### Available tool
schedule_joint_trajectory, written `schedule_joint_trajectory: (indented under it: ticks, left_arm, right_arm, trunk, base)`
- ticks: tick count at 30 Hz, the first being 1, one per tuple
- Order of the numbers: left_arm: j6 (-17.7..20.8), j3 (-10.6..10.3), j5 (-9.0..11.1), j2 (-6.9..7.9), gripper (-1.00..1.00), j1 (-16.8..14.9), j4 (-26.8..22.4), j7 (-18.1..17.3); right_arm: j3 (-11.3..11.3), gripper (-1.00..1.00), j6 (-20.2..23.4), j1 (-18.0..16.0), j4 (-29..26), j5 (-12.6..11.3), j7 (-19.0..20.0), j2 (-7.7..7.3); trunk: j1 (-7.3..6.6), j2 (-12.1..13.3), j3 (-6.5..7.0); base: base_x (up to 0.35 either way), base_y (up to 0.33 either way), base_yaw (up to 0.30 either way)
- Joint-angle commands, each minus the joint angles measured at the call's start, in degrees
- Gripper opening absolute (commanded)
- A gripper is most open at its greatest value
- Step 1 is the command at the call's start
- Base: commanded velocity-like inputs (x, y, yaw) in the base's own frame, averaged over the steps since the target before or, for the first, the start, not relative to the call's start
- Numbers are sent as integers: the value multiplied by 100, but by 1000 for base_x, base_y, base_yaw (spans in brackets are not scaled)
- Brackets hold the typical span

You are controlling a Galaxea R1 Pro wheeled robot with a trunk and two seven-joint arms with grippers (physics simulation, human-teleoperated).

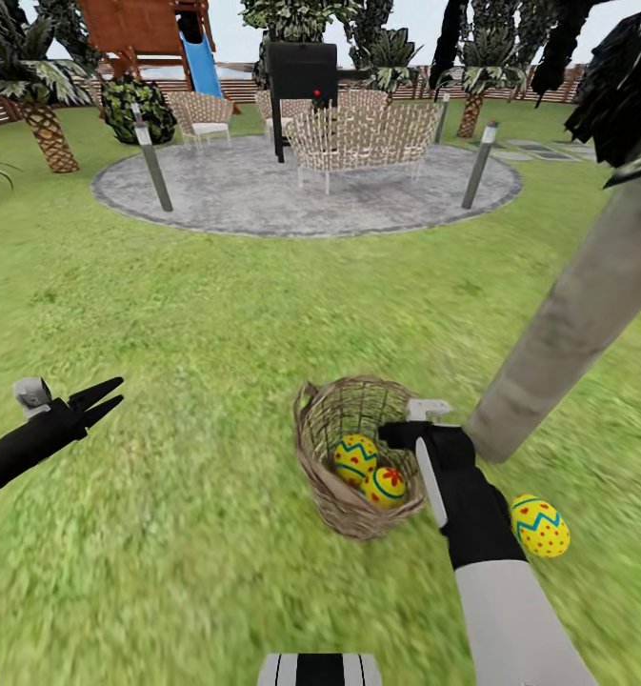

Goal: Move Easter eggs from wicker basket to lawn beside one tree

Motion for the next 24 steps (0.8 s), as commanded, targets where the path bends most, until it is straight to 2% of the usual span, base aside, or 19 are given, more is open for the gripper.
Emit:
schedule_joint_trajectory:
  ticks: [1,6,9,13,17,21,24]
  left_arm:
    - [22,6,-8,0,100,-4,1,-30]
    - [22,6,-8,-6,100,-4,1,-29]
    - [22,5,-8,-33,100,-4,1,-27]
    - [21,6,-16,-155,100,-4,-1,-23]
    - [16,6,-17,-183,100,-4,-4,-21]
    - [18,6,-13,-184,100,-4,-7,-24]
    - [17,6,-12,-187,100,-4,-8,-21]
  right_arm:
    - [23,100,206,-9,27,48,20,3]
    - [198,100,706,-69,293,24,42,17]
    - [260,100,764,-107,445,16,52,27]
    - [278,100,777,-420,927,5,61,39]
    - [277,100,743,-1120,2103,-95,145,37]
    - [274,100,729,-1569,2662,-421,145,32]
    - [267,100,714,-1968,3339,-481,130,31]
  trunk:
    - [2,-2,-5]
    - [2,-2,-5]
    - [2,-2,-5]
    - [2,-2,-5]
    - [2,-2,-5]
    - [2,-2,-5]
    - [2,-2,-5]
  base:
    - [339,0,0]
    - [197,0,0]
    - [23,0,0]
    - [4,0,0]
    - [0,0,0]
    - [0,0,0]
    - [0,0,0]
